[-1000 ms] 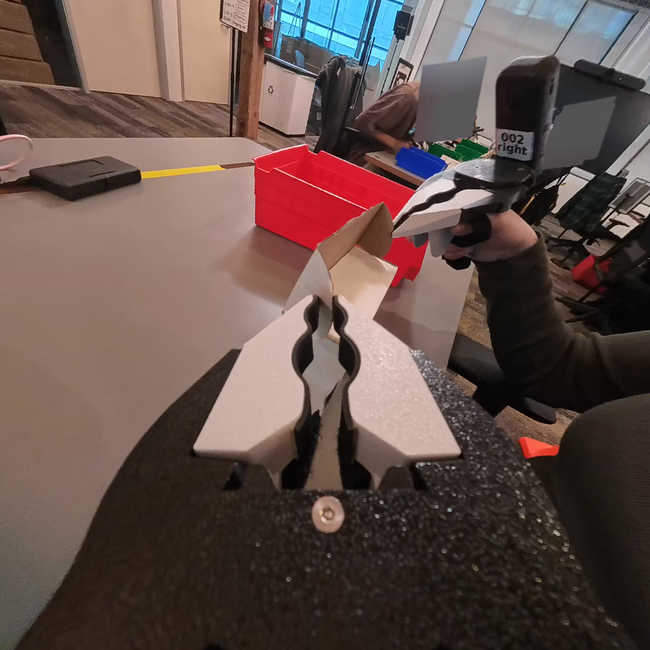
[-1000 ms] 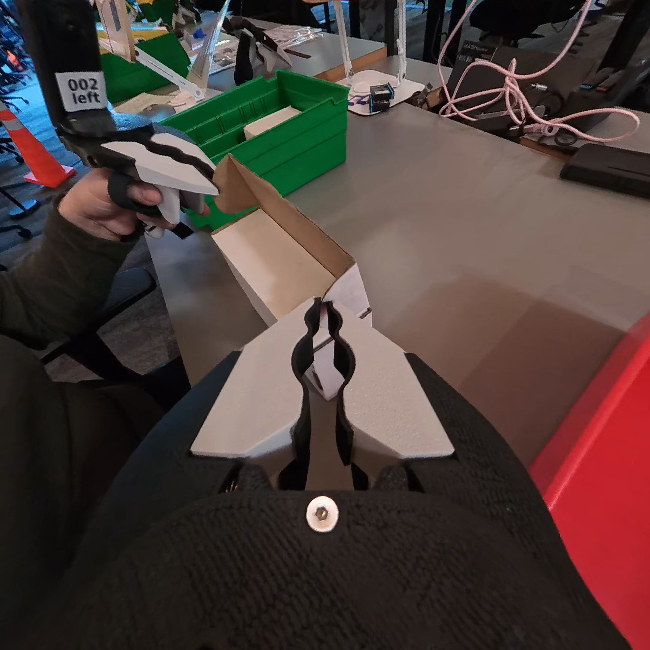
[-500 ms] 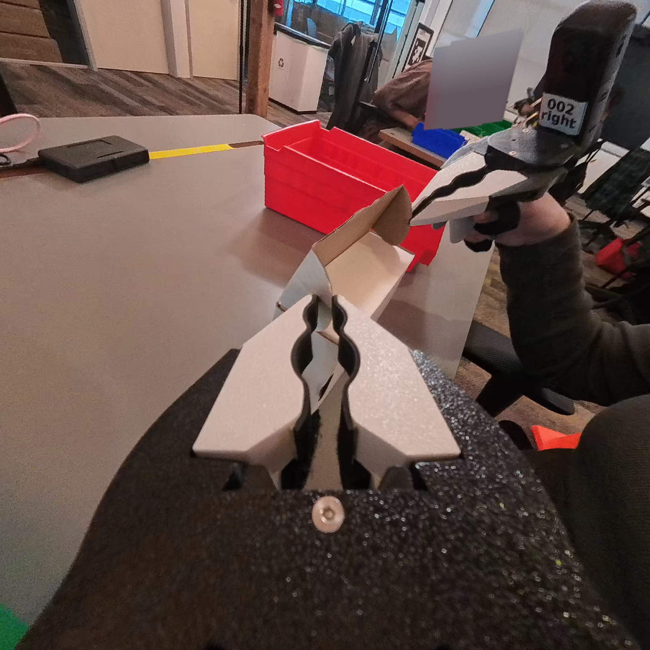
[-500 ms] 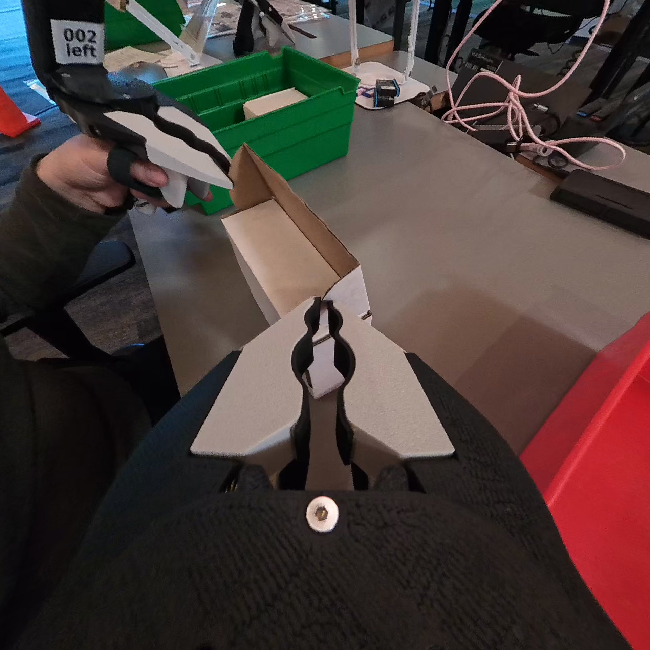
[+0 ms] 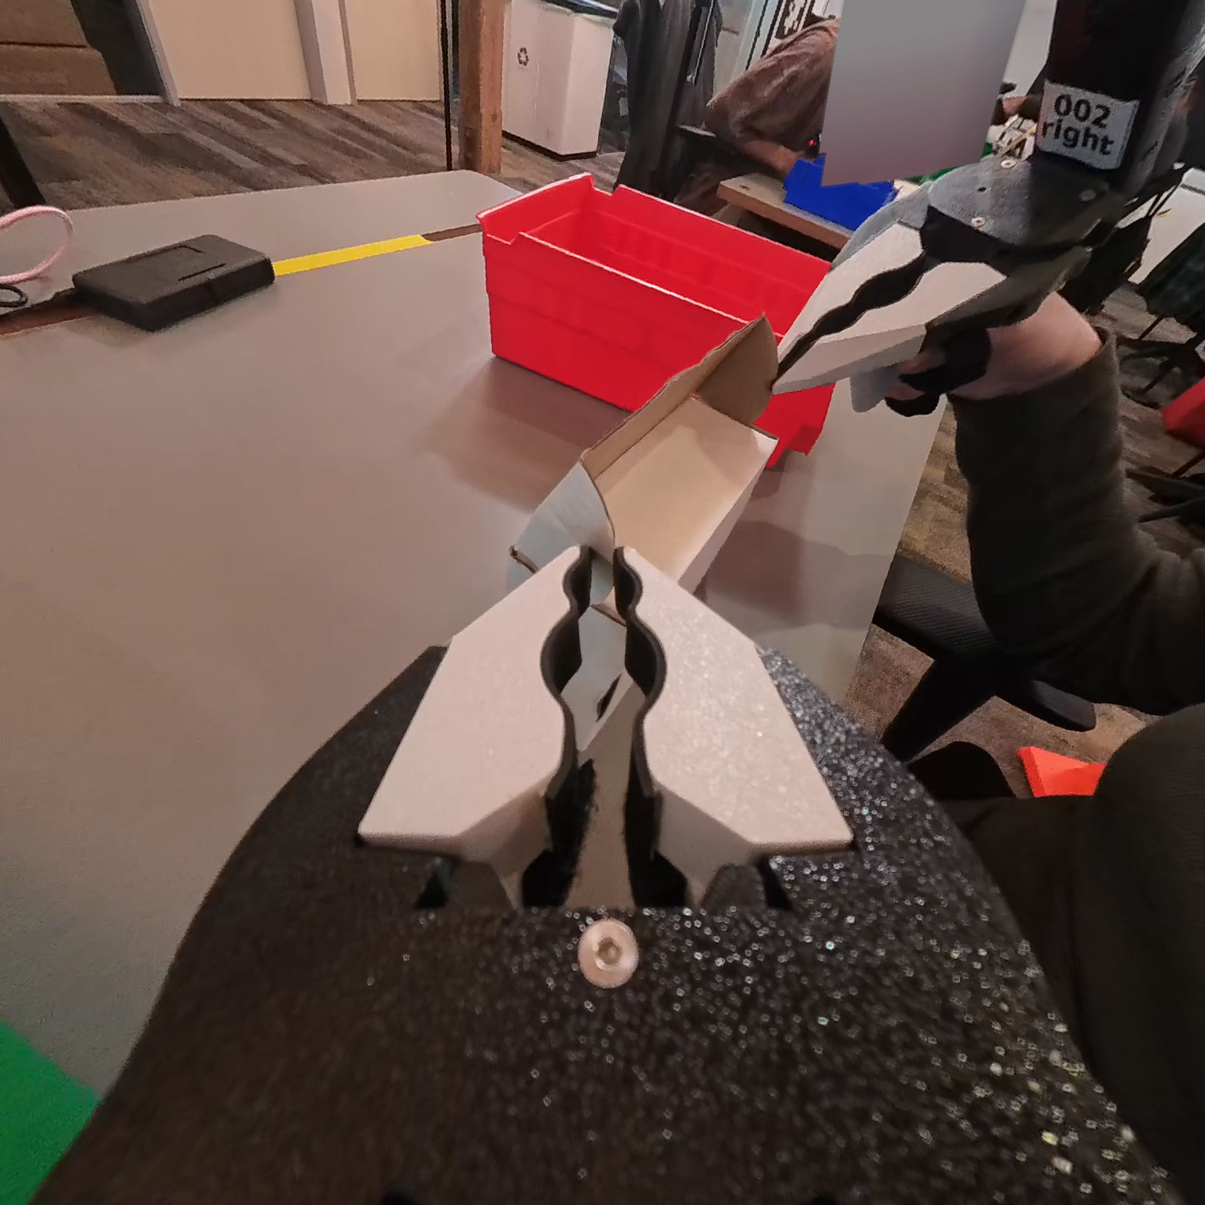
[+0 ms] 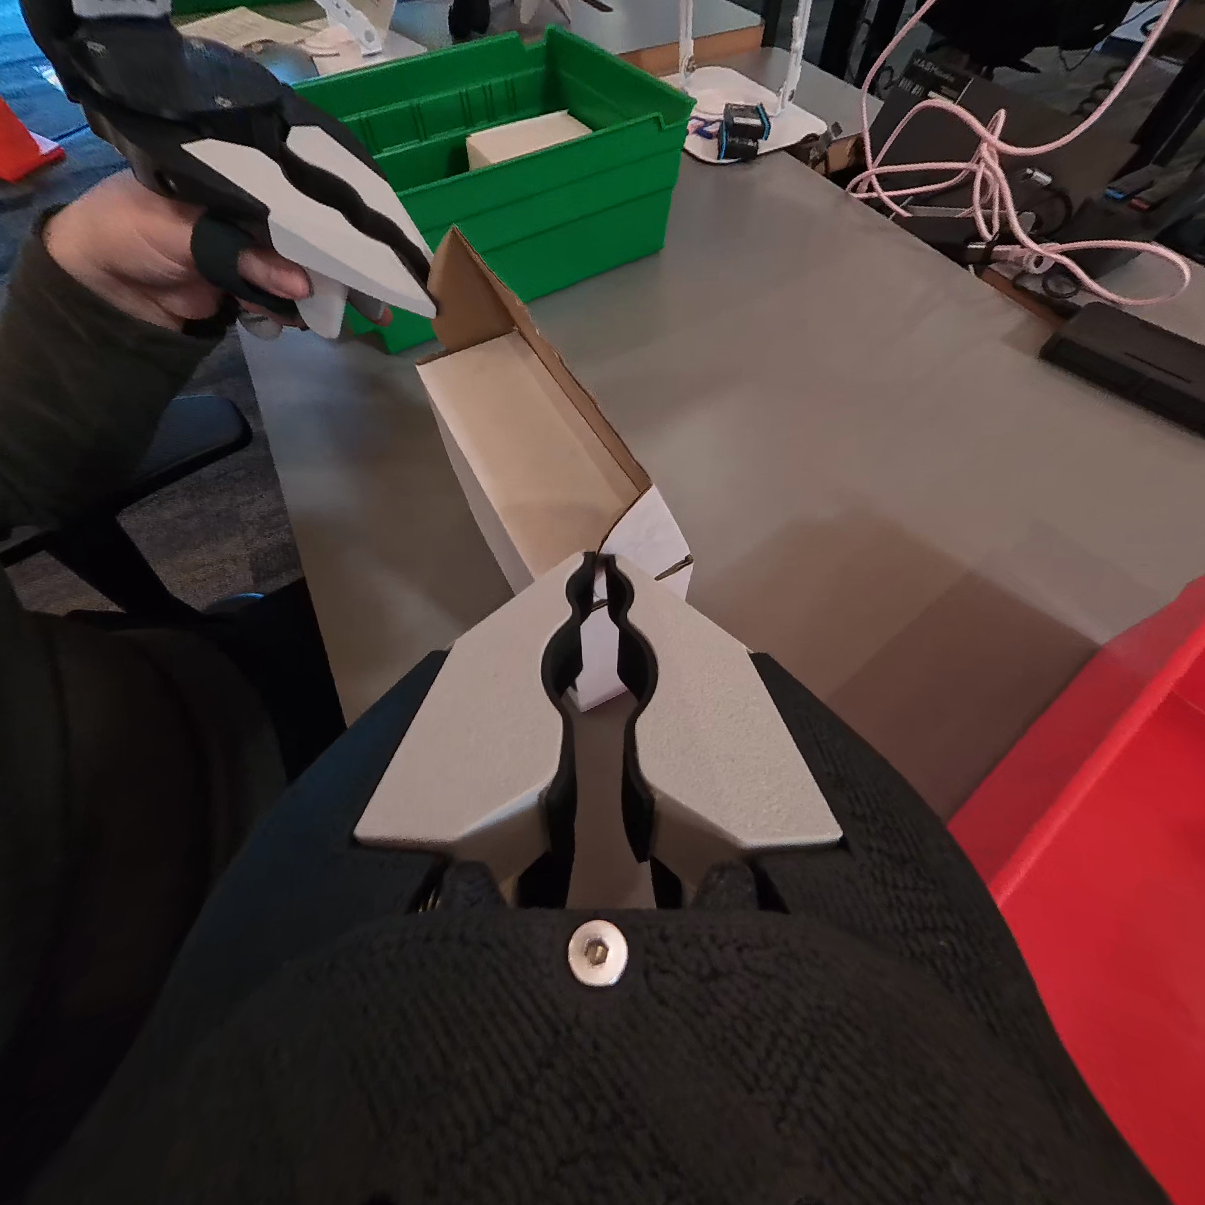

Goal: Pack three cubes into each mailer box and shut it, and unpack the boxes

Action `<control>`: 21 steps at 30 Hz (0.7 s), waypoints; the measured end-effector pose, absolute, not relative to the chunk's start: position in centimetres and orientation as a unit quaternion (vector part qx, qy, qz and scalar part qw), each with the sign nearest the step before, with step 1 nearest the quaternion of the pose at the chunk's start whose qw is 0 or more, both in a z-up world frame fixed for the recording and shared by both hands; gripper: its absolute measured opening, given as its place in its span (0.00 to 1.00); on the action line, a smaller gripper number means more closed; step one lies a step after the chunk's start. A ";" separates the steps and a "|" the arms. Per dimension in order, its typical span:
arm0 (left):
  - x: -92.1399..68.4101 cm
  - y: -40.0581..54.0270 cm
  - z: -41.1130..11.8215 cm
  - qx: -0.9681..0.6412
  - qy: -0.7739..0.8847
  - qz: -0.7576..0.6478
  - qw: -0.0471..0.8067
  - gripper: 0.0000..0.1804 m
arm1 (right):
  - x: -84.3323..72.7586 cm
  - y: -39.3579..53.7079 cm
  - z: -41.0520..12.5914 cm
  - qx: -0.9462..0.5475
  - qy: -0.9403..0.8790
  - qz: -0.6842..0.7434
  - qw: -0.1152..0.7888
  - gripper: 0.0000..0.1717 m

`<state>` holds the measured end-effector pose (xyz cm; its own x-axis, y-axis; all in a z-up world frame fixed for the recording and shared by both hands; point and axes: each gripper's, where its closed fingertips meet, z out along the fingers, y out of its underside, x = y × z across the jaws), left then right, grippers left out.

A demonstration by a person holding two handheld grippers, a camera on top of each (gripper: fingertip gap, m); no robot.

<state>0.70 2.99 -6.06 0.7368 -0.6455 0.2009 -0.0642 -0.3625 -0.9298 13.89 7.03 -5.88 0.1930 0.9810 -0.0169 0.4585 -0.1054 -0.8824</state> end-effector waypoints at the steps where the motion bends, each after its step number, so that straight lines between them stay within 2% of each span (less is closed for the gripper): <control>1: 0.7 2.8 -6.1 -0.777 0.232 -0.281 0.513 0.03 | 13.9 6.9 -5.9 -0.664 -0.543 0.333 0.390 0.01; 12: 0.9 2.4 -7.5 -0.801 0.256 -0.248 0.481 0.02 | 14.1 6.9 -7.5 -0.681 -0.562 0.288 0.371 0.02; 16: 1.2 1.5 -6.3 -0.788 0.257 -0.285 0.481 0.18 | 14.7 6.3 -6.6 -0.683 -0.547 0.327 0.357 0.11; 19: 0.6 1.6 -4.1 -0.758 0.251 -0.294 0.525 0.21 | 15.2 7.1 -4.5 -0.670 -0.518 0.345 0.405 0.11; 21: 0.0 2.4 -2.1 -0.717 0.228 -0.295 0.589 0.20 | 14.7 7.9 -2.4 -0.647 -0.486 0.369 0.457 0.04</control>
<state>0.03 2.44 -2.07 0.7220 -0.6745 0.1541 0.0202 -0.2020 -0.9792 14.74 7.86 -2.42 0.2552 0.9663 -0.0326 0.2912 -0.1089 -0.9505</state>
